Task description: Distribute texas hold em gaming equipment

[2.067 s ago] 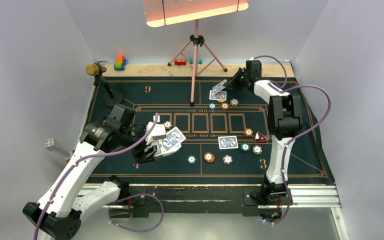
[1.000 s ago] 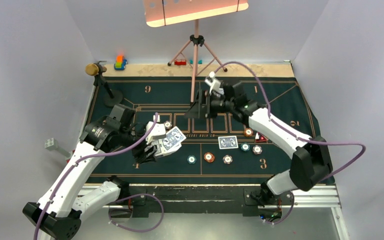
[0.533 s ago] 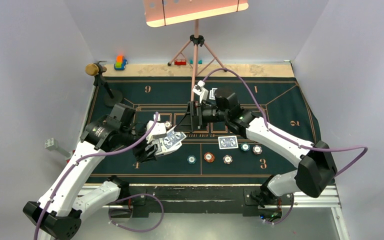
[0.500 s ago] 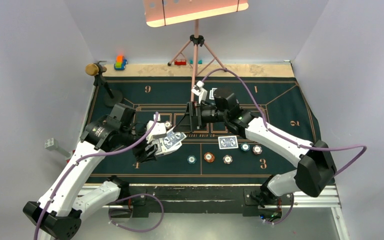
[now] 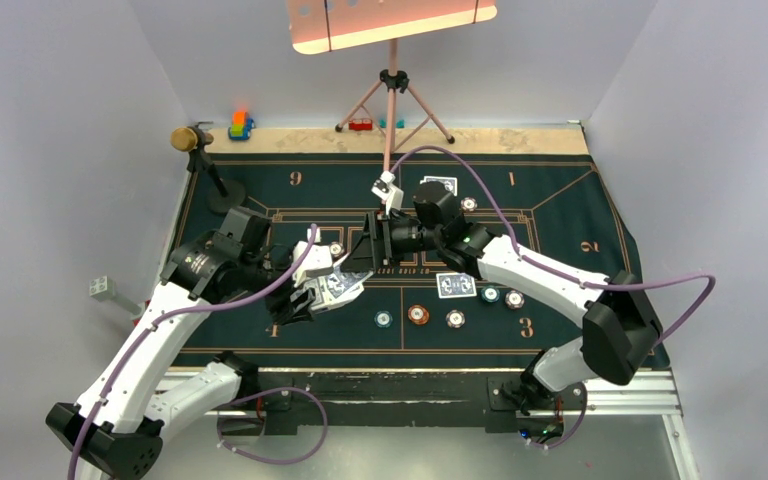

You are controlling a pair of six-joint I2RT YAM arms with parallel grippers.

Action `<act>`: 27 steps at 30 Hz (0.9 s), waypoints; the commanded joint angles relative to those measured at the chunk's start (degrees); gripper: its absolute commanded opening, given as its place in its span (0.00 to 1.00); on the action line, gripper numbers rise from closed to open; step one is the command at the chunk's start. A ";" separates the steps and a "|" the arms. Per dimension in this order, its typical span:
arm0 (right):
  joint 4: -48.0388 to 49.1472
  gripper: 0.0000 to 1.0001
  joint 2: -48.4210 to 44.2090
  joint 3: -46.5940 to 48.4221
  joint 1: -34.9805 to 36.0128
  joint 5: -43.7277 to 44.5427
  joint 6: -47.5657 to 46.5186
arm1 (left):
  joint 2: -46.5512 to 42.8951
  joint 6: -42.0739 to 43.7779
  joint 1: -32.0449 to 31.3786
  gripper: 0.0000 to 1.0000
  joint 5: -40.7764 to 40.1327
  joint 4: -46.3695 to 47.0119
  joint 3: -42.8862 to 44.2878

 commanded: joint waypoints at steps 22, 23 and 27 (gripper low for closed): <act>-8.86 0.46 -6.35 3.74 -0.11 6.81 -4.25 | -0.98 -0.57 0.13 0.00 3.21 1.30 2.26; -9.02 0.44 -6.48 3.88 -0.15 7.03 -4.36 | -0.99 -0.57 0.18 0.00 3.19 1.24 2.31; -9.86 0.35 -6.71 4.33 -0.45 7.68 -4.69 | -0.96 -0.53 0.10 0.00 3.18 1.21 2.45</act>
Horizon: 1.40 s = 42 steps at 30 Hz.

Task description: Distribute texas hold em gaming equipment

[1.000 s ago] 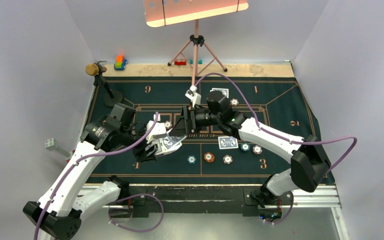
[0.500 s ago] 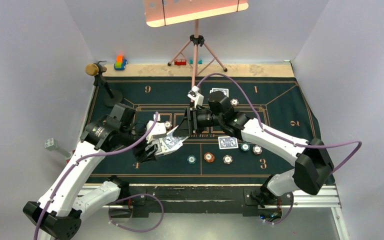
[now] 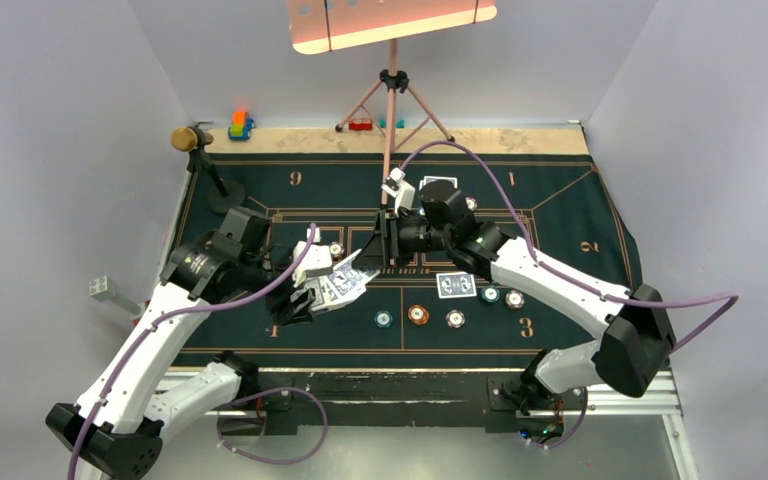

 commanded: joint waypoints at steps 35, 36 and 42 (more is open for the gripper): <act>1.72 0.00 -14.62 -5.49 -17.44 -7.57 5.63 | -0.85 0.54 0.13 0.00 1.81 1.14 1.40; -1.13 0.00 -15.08 -6.09 -18.65 -5.32 4.03 | -0.83 0.59 0.12 0.00 1.80 1.07 1.43; -6.96 0.00 -16.51 -16.48 -28.86 3.35 -2.12 | -1.07 0.70 0.12 0.00 1.89 0.74 1.39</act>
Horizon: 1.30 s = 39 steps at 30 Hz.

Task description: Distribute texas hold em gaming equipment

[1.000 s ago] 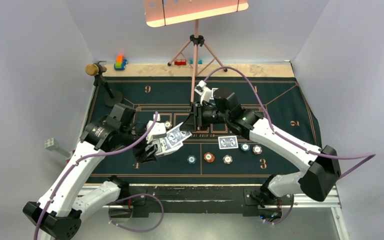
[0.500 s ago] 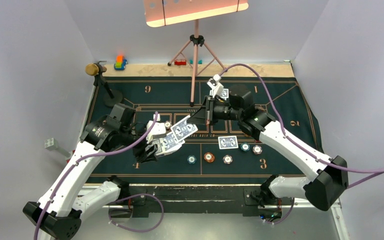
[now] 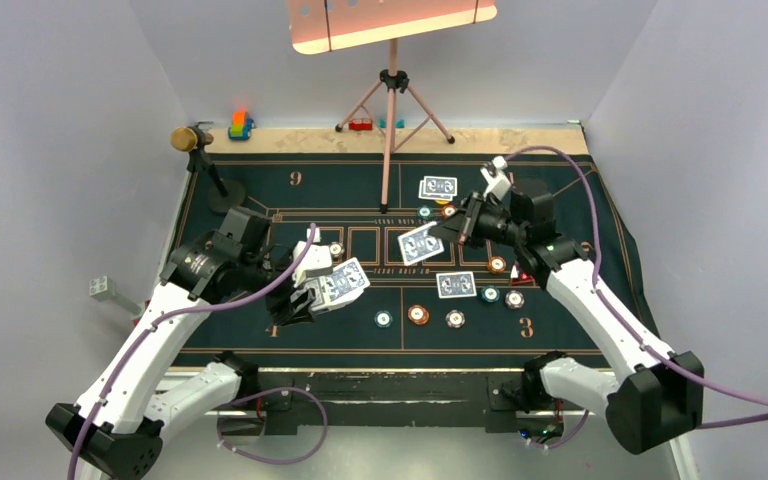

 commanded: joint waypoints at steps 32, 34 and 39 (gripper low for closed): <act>-14.95 0.60 2.63 -7.06 -8.36 29.54 -12.86 | -0.67 -0.17 0.11 0.00 2.32 1.20 1.65; -15.88 0.64 0.34 -4.66 -7.03 27.07 -12.98 | -0.55 -0.35 0.12 0.00 1.91 1.69 1.55; -14.29 0.84 -2.16 2.91 3.86 17.85 -10.38 | -0.26 -0.70 0.10 0.00 1.10 3.04 1.12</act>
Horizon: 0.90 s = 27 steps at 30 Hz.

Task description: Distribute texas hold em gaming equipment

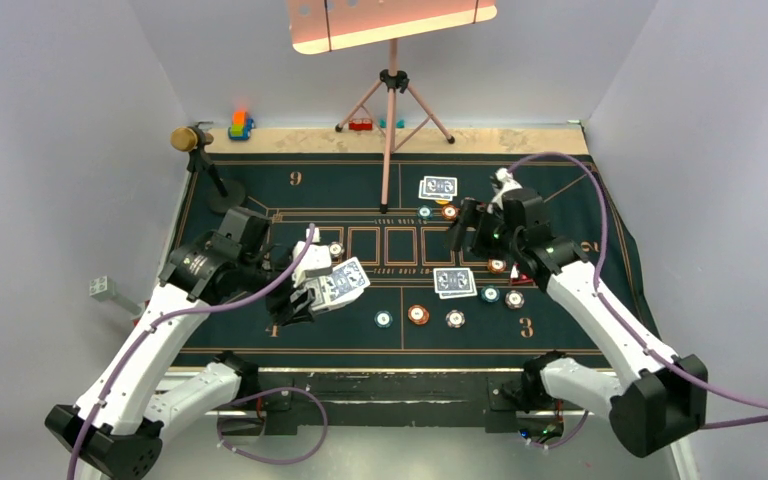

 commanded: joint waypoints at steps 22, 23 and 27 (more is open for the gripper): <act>18.52 0.95 15.15 18.98 29.41 -23.72 10.06 | 0.65 -1.19 0.10 0.00 0.23 3.53 1.23; 18.78 0.95 15.82 19.16 29.68 -23.81 10.07 | 0.60 -1.21 0.11 0.00 0.31 3.62 1.23; 19.81 0.96 18.30 19.23 30.46 -24.07 10.73 | 0.69 -1.51 0.10 0.00 0.56 3.73 1.30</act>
